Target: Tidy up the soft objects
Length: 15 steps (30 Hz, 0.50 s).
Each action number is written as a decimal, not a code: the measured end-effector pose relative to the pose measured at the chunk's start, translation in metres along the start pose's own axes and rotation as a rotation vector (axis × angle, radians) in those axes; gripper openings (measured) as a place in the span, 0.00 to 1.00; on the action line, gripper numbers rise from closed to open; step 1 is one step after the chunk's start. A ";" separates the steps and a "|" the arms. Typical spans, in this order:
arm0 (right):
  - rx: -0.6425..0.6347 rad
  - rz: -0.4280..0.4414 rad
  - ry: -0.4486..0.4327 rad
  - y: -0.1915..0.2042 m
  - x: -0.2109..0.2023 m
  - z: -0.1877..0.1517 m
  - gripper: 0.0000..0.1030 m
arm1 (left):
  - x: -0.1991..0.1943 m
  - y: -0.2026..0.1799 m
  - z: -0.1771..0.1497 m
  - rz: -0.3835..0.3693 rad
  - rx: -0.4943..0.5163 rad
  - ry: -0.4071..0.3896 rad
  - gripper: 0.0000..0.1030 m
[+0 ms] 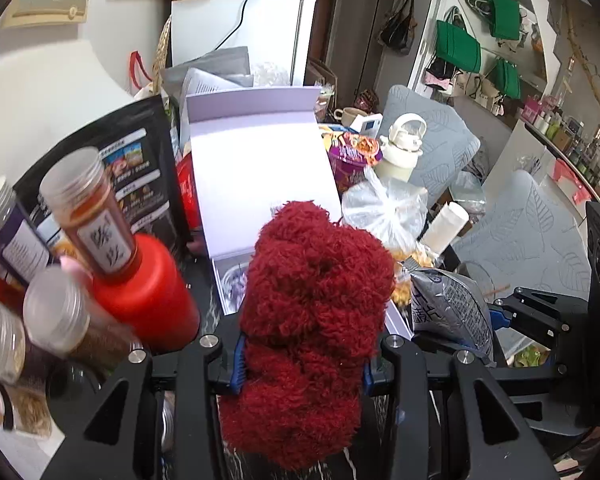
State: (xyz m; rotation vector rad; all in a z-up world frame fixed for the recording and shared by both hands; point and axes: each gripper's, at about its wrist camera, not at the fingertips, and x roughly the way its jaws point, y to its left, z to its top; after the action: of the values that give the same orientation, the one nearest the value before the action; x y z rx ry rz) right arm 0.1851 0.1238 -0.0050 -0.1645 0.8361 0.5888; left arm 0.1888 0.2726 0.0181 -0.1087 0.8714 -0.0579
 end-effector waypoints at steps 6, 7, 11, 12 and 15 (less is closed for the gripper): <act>-0.007 -0.021 -0.023 -0.012 0.012 0.022 0.40 | 0.013 0.005 0.022 -0.008 0.001 -0.031 0.39; -0.008 -0.025 -0.027 -0.014 0.014 0.025 0.40 | 0.017 0.007 0.027 -0.010 0.000 -0.037 0.39; -0.004 -0.044 -0.043 -0.021 0.021 0.039 0.40 | 0.026 0.011 0.039 -0.001 0.004 -0.056 0.39; -0.004 -0.049 -0.049 -0.023 0.023 0.043 0.39 | 0.029 0.012 0.044 -0.002 0.002 -0.061 0.39; -0.009 -0.059 -0.060 -0.028 0.029 0.053 0.40 | 0.036 0.018 0.054 -0.012 -0.014 -0.074 0.39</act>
State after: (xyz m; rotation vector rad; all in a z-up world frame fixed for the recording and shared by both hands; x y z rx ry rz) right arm 0.2505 0.1326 0.0066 -0.1782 0.7683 0.5392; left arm 0.2531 0.2911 0.0228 -0.1283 0.7978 -0.0585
